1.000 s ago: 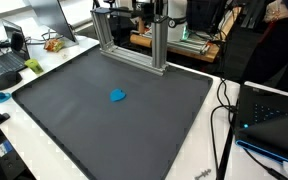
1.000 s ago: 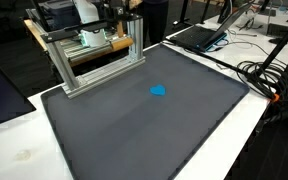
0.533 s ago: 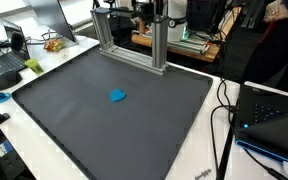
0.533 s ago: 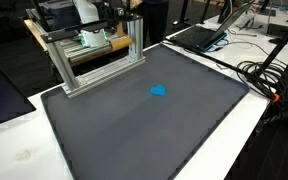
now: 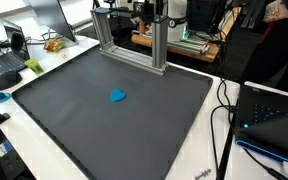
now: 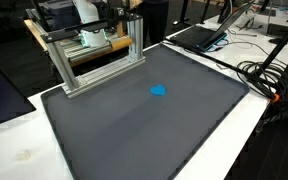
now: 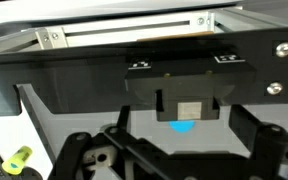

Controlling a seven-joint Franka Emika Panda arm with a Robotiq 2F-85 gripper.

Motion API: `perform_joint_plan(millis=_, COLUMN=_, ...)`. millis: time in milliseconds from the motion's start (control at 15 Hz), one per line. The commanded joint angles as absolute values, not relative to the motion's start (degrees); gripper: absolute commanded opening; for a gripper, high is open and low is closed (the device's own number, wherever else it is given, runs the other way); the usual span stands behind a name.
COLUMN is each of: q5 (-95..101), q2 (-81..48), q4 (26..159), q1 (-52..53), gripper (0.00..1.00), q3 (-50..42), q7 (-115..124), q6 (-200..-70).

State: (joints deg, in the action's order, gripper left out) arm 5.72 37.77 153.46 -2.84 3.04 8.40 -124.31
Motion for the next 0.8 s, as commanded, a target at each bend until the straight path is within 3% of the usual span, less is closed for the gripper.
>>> perform_joint_plan(millis=0, q5=4.54, q2=37.04, q4=147.56, q1=-0.96, gripper=1.00, q3=2.78, q7=5.55, q6=-119.91)
perform_joint_plan(millis=733, q5=5.31, q2=8.10, q4=116.29, q1=0.39, gripper=1.00, q3=5.76, q7=9.07, q6=-115.41)
